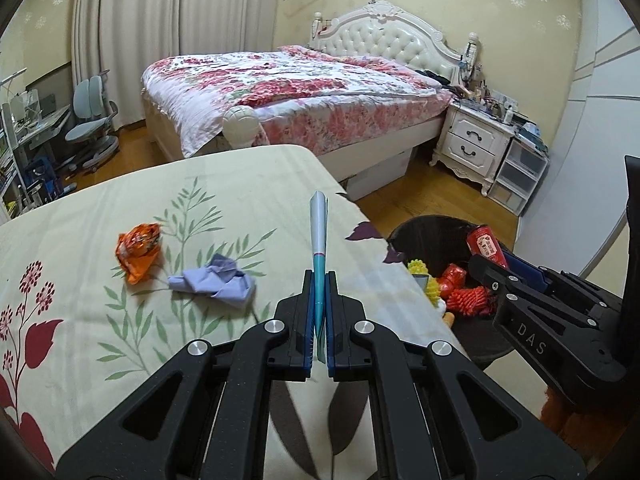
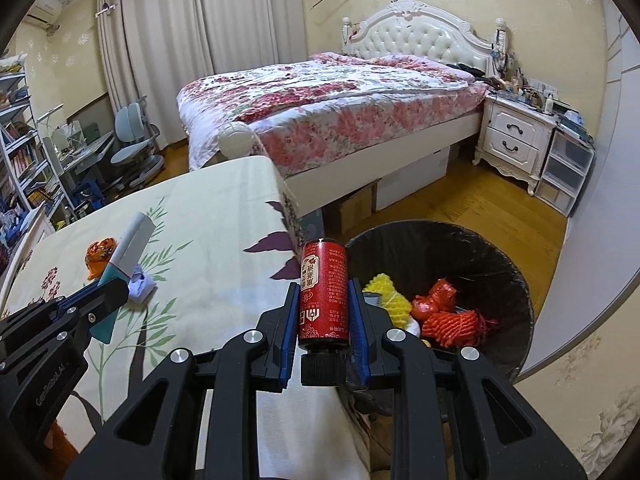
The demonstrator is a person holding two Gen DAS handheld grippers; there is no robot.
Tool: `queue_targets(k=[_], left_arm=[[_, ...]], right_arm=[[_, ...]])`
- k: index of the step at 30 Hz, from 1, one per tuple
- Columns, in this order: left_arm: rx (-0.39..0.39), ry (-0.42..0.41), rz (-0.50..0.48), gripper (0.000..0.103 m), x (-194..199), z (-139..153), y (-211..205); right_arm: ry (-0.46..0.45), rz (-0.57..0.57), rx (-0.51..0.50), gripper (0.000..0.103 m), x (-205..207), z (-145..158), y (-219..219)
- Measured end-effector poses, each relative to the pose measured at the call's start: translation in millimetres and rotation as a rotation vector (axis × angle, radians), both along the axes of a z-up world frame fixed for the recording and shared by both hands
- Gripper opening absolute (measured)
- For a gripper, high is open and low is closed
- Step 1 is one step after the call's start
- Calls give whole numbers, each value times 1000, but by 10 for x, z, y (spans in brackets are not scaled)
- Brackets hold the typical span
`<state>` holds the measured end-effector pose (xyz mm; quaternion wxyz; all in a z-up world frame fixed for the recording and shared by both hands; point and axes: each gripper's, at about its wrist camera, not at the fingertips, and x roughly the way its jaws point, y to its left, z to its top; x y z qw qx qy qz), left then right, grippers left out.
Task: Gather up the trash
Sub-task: 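Carry the tube in the left gripper and can in the right over the bin, then open the right gripper over the bin while the left gripper releases the tube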
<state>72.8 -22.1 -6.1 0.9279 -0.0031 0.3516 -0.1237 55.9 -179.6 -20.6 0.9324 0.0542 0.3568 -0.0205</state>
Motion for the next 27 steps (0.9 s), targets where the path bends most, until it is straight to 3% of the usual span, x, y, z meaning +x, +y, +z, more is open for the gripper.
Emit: queue_targets(k=[13, 27], left_arm=[[54, -7, -111, 5, 316, -102, -822], [104, 17, -141, 5, 578, -282, -1248]], right_arm=[[19, -115, 6, 25, 152, -139, -573], [42, -184, 16, 25, 304, -283, -905]])
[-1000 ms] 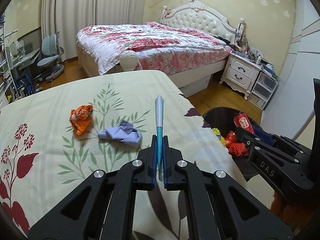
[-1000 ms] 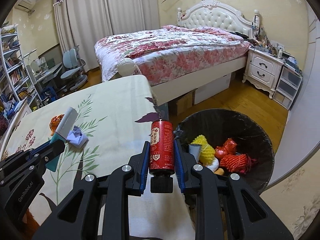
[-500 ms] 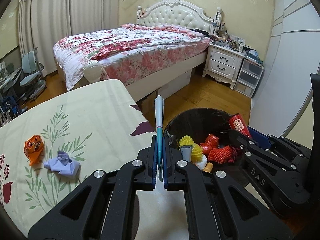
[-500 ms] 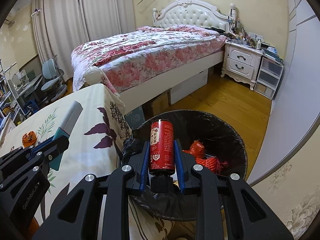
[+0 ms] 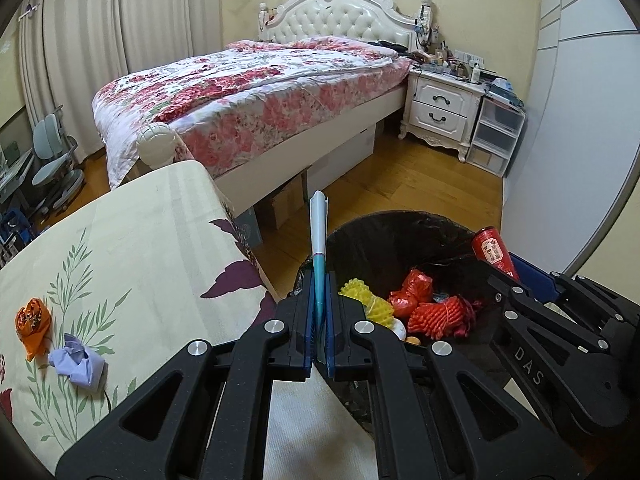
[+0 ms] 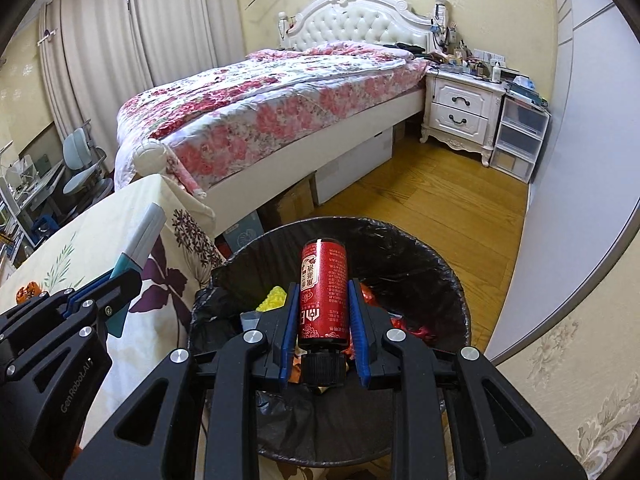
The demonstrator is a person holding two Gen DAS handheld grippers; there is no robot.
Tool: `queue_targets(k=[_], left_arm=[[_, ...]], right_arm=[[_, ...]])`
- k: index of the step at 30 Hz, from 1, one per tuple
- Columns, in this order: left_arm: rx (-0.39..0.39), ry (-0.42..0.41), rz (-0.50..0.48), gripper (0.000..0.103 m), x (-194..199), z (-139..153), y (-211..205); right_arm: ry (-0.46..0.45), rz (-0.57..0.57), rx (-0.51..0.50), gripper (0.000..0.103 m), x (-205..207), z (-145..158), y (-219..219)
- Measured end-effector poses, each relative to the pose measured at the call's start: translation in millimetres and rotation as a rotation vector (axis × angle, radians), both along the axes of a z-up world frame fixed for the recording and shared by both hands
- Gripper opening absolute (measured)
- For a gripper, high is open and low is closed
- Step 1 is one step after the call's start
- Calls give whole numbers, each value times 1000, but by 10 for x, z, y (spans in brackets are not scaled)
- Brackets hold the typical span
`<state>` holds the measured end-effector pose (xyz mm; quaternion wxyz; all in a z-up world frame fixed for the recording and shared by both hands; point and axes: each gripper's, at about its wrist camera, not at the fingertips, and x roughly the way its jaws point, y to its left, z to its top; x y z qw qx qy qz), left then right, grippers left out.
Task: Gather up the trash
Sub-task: 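Open the right gripper over the bin while the left gripper releases the tube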
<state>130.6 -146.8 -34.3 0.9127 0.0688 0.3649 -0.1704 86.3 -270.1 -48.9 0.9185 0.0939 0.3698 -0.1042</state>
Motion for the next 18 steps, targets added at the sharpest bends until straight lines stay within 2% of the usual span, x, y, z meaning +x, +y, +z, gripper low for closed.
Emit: queue_targets(k=[16, 17, 18], left_arm=[[41, 4, -15, 6, 100, -69, -190], [41, 5, -12, 8, 103, -68, -189], [41, 9, -13, 15, 108, -69, -186]], right_arm=[[12, -42, 23, 25, 43, -101, -164], [14, -43, 28, 25, 47, -105, -174], [15, -43, 32, 27, 45, -111, -176]])
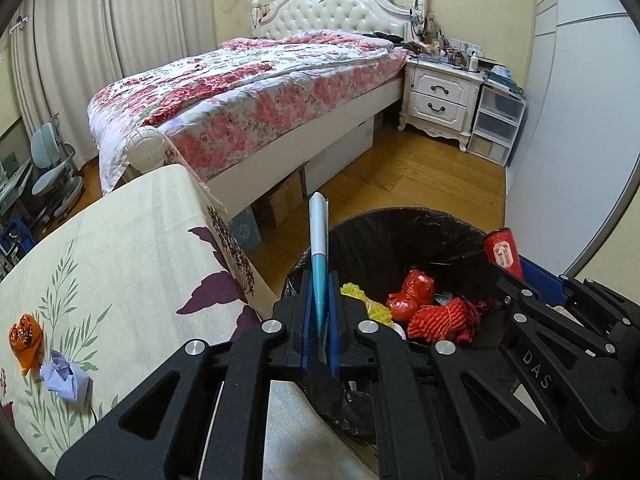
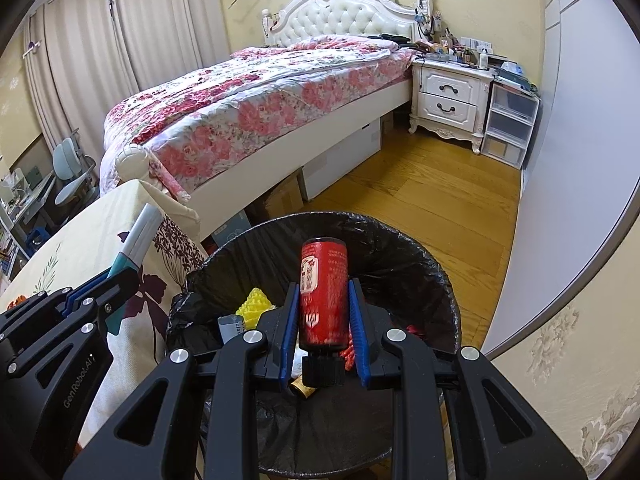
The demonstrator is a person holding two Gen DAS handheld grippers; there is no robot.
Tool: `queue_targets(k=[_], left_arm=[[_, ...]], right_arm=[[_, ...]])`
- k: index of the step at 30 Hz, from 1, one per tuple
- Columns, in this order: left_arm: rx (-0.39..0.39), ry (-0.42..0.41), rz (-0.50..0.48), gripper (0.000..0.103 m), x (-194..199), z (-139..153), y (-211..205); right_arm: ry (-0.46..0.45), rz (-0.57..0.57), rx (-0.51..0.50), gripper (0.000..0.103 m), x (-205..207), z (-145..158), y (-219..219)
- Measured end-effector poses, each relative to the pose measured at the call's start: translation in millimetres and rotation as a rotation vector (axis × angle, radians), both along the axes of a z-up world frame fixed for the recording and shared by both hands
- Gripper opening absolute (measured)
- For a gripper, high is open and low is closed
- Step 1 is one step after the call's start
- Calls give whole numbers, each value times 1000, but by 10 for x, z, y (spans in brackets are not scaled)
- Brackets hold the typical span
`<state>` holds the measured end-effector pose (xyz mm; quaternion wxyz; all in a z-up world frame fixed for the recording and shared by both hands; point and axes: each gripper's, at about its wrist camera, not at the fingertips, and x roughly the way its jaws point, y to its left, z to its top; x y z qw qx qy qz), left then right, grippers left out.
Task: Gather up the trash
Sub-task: 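Open the right gripper over the bin while the left gripper releases the tube, then move both open grippers back over the remaining items on the bed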
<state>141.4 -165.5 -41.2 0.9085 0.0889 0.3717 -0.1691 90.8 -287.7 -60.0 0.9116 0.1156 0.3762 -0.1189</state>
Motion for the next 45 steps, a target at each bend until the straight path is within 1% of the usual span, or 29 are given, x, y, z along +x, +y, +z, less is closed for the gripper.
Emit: queue_targets(k=[1, 2, 3, 5, 7, 8, 10, 11, 12, 13, 15, 17, 20, 22, 28, 33, 37, 45], left_arm=[[0, 1, 1, 21, 0, 2, 0], [-1, -1, 6, 33, -1, 7, 15], [-2, -5, 10, 41, -4, 11, 24], [-3, -9, 17, 44, -10, 18, 45], [0, -9, 26, 52, -11, 22, 71], [2, -11, 32, 59, -13, 30, 88], [0, -10, 39, 62, -18, 43, 140], [3, -9, 44, 65, -25, 46, 163], [11, -11, 53, 70, -35, 47, 192], [23, -16, 70, 72, -51, 49, 220], [39, -25, 93, 74, -95, 56, 302], [39, -26, 108, 75, -126, 62, 402], [44, -21, 148, 79, -176, 71, 570], [42, -19, 170, 79, -217, 80, 708], [39, -16, 241, 80, -377, 109, 1153], [40, -24, 316, 80, -520, 128, 1590], [52, -18, 406, 80, -627, 118, 2022], [52, 10, 562, 81, -799, 51, 2784]], right_arm=[[0, -3, -2, 31, -2, 0, -6], [-2, -8, -8, 34, -7, 3, -9], [-4, -12, -11, 37, -16, 9, -13], [-8, -16, -12, 39, -33, 22, -18], [-10, -21, -17, 46, -44, 34, -14], [-13, -23, -20, 48, -53, 42, -13], [-15, -24, -27, 55, -70, 52, 5], [-15, -24, -31, 57, -81, 51, 19], [-15, -23, -36, 62, -91, 52, 33], [-16, -22, -39, 63, -101, 52, 47], [-13, -16, -43, 65, -112, 49, 84], [-9, -10, -47, 69, -123, 43, 127], [-5, 2, -56, 70, -153, 32, 197], [-1, 9, -55, 75, -163, 32, 251], [-7, 67, -43, 76, -189, 77, 540], [-23, 152, -34, 77, -187, 156, 906], [-29, 235, -34, 77, -178, 198, 1254], [-13, 398, -37, 77, -139, 174, 1977]])
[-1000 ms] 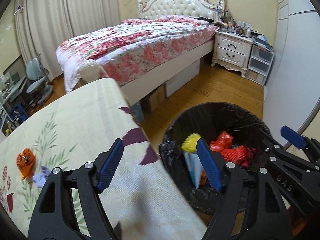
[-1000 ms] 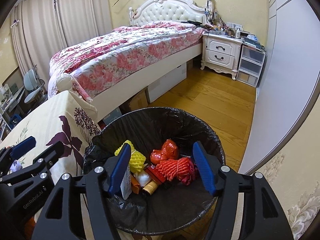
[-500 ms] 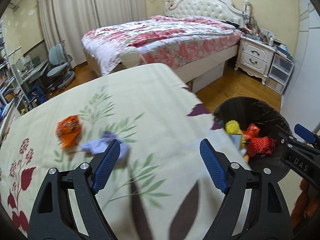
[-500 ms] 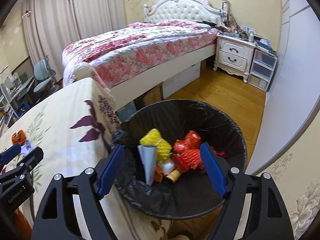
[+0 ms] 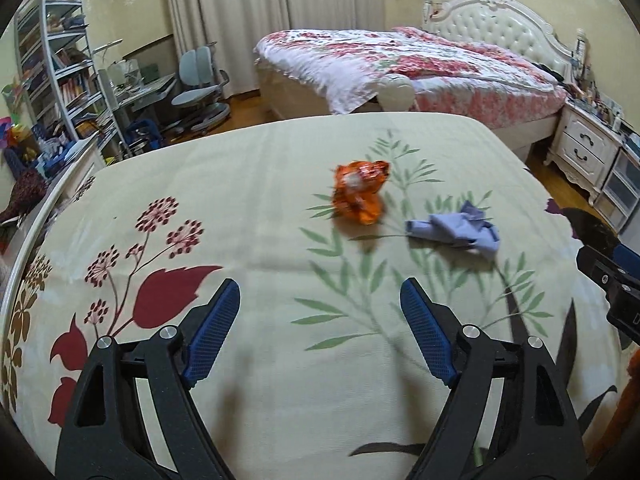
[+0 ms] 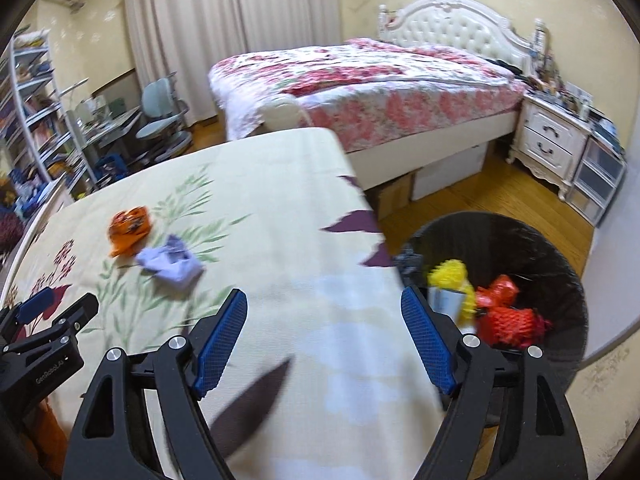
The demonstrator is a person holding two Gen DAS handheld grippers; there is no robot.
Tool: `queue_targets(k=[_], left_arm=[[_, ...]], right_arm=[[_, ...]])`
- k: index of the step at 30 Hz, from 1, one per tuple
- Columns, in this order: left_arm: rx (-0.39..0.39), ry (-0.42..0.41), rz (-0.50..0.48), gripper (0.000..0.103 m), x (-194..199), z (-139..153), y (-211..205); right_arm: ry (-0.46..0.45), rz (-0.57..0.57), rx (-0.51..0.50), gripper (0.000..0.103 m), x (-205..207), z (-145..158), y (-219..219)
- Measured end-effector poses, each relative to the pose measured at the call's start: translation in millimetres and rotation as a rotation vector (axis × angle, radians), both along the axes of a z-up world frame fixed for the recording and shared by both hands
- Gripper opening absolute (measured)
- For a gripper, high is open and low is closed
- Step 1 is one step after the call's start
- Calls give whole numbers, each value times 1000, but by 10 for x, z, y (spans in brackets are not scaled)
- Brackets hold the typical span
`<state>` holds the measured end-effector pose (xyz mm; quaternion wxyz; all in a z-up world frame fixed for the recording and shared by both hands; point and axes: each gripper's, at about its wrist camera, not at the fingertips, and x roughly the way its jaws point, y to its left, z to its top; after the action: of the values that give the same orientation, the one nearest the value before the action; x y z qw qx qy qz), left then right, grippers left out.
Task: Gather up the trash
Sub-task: 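Move both open grippers back over the remaining items on the bed, then grasp the light blue cloth with the right gripper while the left grasps the orange wrapper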
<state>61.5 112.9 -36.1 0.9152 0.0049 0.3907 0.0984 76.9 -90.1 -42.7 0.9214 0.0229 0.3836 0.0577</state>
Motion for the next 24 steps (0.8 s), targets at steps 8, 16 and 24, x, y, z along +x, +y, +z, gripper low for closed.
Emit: queue_targets(k=[8, 16, 24], left_arm=[[-43, 10, 100, 80, -165, -36, 508], [-61, 10, 101, 81, -150, -50, 615], [-63, 20, 81, 81, -72, -69, 611]], right_arm=[[26, 142, -33, 77, 83, -63, 614], [59, 188, -82, 77, 343, -136, 915], [86, 201, -103, 52, 480, -174, 1009]])
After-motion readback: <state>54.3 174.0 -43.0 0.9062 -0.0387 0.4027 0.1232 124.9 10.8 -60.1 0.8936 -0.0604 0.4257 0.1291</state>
